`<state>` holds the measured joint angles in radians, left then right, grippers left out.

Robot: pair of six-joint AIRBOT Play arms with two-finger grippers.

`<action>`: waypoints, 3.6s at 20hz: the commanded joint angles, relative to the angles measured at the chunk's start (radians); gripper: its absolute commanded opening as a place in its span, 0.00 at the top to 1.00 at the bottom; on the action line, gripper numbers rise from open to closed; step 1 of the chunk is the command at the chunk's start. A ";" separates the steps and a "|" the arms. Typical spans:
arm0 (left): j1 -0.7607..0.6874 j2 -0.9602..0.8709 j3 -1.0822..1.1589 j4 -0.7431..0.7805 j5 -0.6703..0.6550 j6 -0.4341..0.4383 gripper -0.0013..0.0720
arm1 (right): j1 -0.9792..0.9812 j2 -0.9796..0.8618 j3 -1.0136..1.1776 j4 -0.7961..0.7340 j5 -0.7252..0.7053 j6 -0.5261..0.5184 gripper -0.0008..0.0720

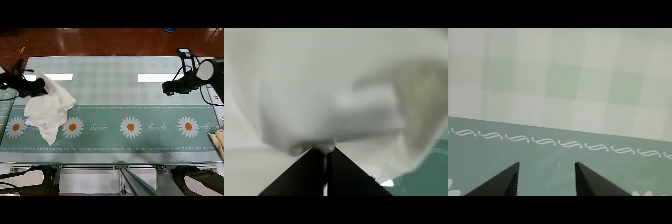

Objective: Fold the shirts.

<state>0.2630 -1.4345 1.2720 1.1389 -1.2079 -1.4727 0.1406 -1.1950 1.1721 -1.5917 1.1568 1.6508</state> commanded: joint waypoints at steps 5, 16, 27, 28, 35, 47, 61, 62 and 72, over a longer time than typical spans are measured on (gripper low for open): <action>-0.064 0.220 0.388 -0.258 0.023 0.048 0.96 | 0.001 0.324 0.001 -0.027 -0.022 -0.024 0.47; -0.394 0.369 0.674 -0.260 0.205 0.014 0.96 | 0.000 0.636 0.001 -0.026 -0.048 -0.039 0.49; -0.578 0.470 0.044 -0.235 0.069 -0.005 0.96 | 0.000 0.626 -0.005 -0.038 0.032 -0.027 0.49; -0.567 0.485 -0.050 -0.216 0.069 -0.005 0.96 | 0.000 0.622 -0.013 -0.037 0.040 -0.018 0.49; -0.534 0.486 -0.627 -0.045 0.052 0.108 0.96 | 0.000 0.504 -0.323 0.047 -0.030 0.047 0.49; 0.025 0.661 -0.600 0.111 -0.059 -0.116 0.29 | -0.644 0.325 -0.441 0.155 -0.097 -0.085 0.47; 0.008 0.304 -0.838 -0.378 0.200 0.021 0.29 | -0.275 0.325 -0.684 0.647 -0.168 -0.320 0.47; -0.012 0.290 -0.834 -0.381 0.203 0.022 0.29 | -0.244 0.325 -0.684 0.648 -0.175 -0.299 0.47; -0.058 0.265 -0.816 -0.400 0.181 0.104 0.96 | 0.243 0.060 -0.684 0.926 -0.243 -0.298 0.47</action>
<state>0.2096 -1.1664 0.4534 0.7601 -1.0183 -1.3834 0.2436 -1.0428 0.4889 -0.8139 0.9619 1.3788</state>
